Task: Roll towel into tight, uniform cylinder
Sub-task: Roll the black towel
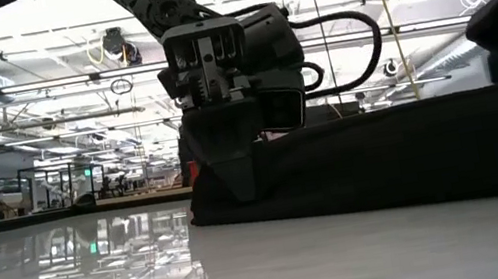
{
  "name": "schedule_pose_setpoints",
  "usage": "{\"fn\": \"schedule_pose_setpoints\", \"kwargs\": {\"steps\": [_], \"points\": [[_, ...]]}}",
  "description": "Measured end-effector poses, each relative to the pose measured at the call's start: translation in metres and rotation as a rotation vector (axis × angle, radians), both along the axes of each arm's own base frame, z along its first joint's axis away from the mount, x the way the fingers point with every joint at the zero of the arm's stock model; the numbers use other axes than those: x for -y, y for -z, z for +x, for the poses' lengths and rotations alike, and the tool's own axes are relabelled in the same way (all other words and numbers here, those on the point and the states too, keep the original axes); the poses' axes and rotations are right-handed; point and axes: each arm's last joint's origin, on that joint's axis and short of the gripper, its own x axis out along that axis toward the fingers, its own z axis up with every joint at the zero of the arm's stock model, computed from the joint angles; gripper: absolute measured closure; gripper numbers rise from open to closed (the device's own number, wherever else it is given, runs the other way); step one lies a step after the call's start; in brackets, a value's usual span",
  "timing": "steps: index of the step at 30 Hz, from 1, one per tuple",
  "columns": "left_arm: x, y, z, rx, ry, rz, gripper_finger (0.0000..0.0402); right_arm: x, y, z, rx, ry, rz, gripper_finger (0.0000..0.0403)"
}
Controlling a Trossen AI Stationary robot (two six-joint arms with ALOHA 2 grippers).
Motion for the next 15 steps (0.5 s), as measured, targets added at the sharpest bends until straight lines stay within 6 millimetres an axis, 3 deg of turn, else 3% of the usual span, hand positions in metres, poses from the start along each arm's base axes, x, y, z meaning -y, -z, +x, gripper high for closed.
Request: {"fn": "schedule_pose_setpoints", "kwargs": {"steps": [15], "points": [[-0.0062,0.0036,-0.0007,-0.036,-0.035,-0.002,0.0388,-0.0088,-0.0072,0.0058,0.091,-0.036,-0.063,0.0227]]}}
